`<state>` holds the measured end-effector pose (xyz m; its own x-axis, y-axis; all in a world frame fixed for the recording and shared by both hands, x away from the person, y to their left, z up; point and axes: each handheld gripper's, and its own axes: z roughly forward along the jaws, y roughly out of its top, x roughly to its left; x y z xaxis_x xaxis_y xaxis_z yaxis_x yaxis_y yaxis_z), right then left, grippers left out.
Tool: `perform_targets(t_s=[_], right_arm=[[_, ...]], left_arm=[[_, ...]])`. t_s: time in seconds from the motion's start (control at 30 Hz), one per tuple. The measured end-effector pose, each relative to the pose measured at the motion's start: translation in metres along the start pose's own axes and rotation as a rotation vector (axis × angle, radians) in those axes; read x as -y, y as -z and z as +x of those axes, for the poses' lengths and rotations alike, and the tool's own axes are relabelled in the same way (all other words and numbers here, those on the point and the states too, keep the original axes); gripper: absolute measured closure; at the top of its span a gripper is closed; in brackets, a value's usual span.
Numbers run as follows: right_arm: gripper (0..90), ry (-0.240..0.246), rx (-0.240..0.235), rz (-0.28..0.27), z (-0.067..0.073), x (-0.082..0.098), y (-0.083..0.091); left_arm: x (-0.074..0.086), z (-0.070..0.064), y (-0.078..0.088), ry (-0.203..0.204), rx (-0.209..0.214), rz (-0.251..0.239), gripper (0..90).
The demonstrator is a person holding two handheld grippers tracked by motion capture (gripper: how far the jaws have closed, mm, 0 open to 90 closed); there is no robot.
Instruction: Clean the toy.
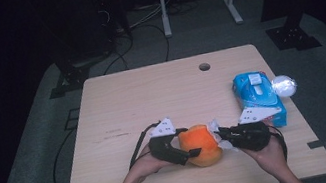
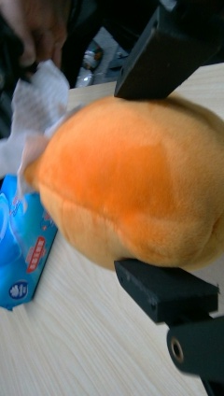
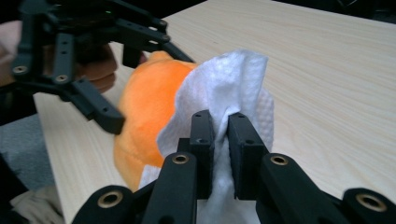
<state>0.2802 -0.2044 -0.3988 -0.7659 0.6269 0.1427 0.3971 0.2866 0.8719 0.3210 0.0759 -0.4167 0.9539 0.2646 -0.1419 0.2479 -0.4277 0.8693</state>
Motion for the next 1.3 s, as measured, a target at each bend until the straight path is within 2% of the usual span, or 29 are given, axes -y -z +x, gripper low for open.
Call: perform_targets(t_s=[0.1,0.13,0.2,0.23,0.3,0.37,0.43,0.5,0.53,0.6,0.67,0.73,0.77,0.8,0.83,0.87,0.9,1.0,1.03,1.1,1.2,1.3], right_arm=[[80.0,-0.011,0.031,-0.001,-0.005,0.001,0.001],[80.0,-0.032,0.025,-0.003,-0.009,0.003,0.003],[80.1,-0.044,0.019,-0.007,-0.012,0.005,0.004],[80.1,-0.047,0.016,-0.005,-0.012,0.005,0.004],[80.0,-0.040,0.013,-0.002,-0.010,0.005,0.004],[80.0,-0.041,0.010,-0.001,-0.010,0.005,0.003],[80.0,-0.045,0.010,-0.002,-0.010,0.005,0.003],[80.2,-0.050,0.011,-0.010,-0.011,0.004,0.005],[80.3,-0.049,0.007,-0.024,-0.010,0.003,0.007],[80.6,-0.048,-0.006,-0.051,-0.008,0.000,0.011],[80.6,-0.043,-0.022,-0.085,-0.004,-0.003,0.014],[80.7,-0.035,-0.045,-0.104,0.001,-0.008,0.015],[80.7,-0.029,-0.072,-0.118,0.004,-0.009,0.015],[80.6,-0.021,-0.085,-0.116,0.009,-0.011,0.013],[80.6,0.008,-0.079,-0.100,0.014,-0.013,0.011],[80.6,0.008,-0.079,-0.100,0.014,-0.013,0.011],[80.5,0.056,-0.053,-0.070,0.019,-0.014,0.006],[80.8,0.039,-0.044,-0.064,0.014,-0.011,0.003],[81.1,0.019,-0.013,-0.058,0.006,-0.008,0.004],[81.4,-0.010,-0.010,-0.063,0.000,-0.005,0.005],[82.0,-0.015,-0.001,-0.056,-0.003,0.000,0.003],[82.6,-0.004,0.002,-0.050,0.003,-0.001,0.002]], left_arm=[[0.000,-0.004,0.002,-0.042,0.036,0.010,18.8],[0.001,-0.004,0.003,-0.047,0.043,0.001,18.7],[0.002,-0.001,0.001,-0.032,0.027,-0.003,15.6],[0.002,0.000,-0.002,-0.022,0.009,0.013,10.3],[0.006,0.002,-0.008,-0.008,0.003,0.023,4.2],[0.009,0.003,-0.013,0.000,0.024,0.024,3.7],[0.008,-0.001,-0.014,-0.021,0.022,0.013,11.7],[0.004,-0.005,-0.007,-0.062,-0.006,0.004,25.2],[0.001,-0.006,-0.003,-0.078,-0.012,-0.001,28.2],[-0.005,-0.008,0.004,-0.111,-0.028,-0.014,30.6],[-0.007,-0.009,0.006,-0.116,-0.031,-0.018,30.6],[-0.006,-0.011,0.005,-0.145,-0.076,0.023,30.7],[-0.004,-0.012,0.000,-0.156,-0.092,0.059,30.6],[-0.001,-0.013,-0.005,-0.160,-0.087,0.071,30.6],[0.001,-0.015,-0.007,-0.157,-0.067,0.045,30.5],[0.001,-0.015,-0.007,-0.157,-0.067,0.045,30.5],[-0.001,-0.019,-0.009,-0.184,-0.069,0.058,30.2],[-0.002,-0.020,-0.009,-0.187,-0.071,0.062,29.5],[0.001,-0.017,-0.009,-0.171,-0.065,0.049,29.5],[0.003,-0.014,-0.009,-0.147,-0.058,0.038,29.5],[0.004,-0.015,-0.011,-0.152,-0.053,0.040,28.9],[0.006,-0.017,-0.014,-0.166,-0.042,0.042,28.3]])
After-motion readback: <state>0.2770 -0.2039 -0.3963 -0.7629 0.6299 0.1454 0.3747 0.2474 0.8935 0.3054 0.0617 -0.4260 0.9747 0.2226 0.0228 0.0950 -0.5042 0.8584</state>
